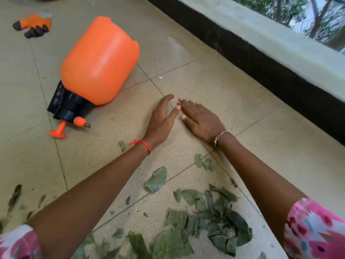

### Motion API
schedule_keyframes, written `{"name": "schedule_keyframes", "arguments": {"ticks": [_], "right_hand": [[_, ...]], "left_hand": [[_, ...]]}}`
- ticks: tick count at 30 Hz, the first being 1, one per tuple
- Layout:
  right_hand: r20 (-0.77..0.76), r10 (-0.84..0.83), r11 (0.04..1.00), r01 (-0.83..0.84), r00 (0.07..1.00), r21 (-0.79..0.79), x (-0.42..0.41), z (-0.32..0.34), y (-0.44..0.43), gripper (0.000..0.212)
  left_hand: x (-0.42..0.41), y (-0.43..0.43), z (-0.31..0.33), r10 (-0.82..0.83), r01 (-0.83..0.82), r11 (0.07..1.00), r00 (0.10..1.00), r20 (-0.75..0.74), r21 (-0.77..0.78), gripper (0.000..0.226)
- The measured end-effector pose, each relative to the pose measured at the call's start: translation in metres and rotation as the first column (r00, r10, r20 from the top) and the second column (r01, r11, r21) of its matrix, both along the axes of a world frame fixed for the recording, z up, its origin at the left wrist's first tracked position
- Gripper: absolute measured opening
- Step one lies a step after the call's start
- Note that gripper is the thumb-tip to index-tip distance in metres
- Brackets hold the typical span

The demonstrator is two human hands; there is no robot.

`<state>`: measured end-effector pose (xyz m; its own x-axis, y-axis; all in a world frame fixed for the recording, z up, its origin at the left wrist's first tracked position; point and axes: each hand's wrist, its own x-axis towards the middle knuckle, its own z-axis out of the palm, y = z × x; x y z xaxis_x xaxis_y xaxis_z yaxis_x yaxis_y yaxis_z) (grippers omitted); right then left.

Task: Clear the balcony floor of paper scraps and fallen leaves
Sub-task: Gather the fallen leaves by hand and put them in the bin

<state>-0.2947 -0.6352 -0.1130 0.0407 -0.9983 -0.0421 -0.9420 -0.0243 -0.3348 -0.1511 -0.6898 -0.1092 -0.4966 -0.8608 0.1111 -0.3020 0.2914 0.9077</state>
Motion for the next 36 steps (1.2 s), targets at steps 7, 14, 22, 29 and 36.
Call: {"name": "schedule_keyframes", "arguments": {"ticks": [7,14,22,29,36], "right_hand": [[0.029,0.123,0.992,-0.122,0.992,-0.042,0.035,-0.005,0.046,0.07],[0.259,0.096,0.994,-0.076,0.961,-0.084,0.028,-0.004,0.041,0.064],[0.3,-0.021,0.996,0.048,0.954,-0.081,0.027,0.0,0.042,0.055],[0.201,-0.106,0.991,0.121,0.974,-0.064,0.036,-0.001,0.039,0.053],[0.419,-0.164,0.986,0.151,0.893,0.064,0.065,0.009,0.071,0.04]], "left_hand": [[-0.003,-0.043,0.005,-0.047,0.11,0.978,0.945,0.324,-0.178,0.054],[-0.032,-0.119,0.018,-0.131,0.167,0.986,0.768,0.627,0.003,0.07],[0.022,-0.06,0.009,-0.261,0.292,0.955,0.905,0.335,-0.045,0.042],[0.062,0.018,0.001,-0.328,0.339,0.941,0.918,0.221,-0.008,0.036],[0.092,0.076,0.011,-0.43,0.397,0.886,0.896,0.106,0.239,0.03]]}}
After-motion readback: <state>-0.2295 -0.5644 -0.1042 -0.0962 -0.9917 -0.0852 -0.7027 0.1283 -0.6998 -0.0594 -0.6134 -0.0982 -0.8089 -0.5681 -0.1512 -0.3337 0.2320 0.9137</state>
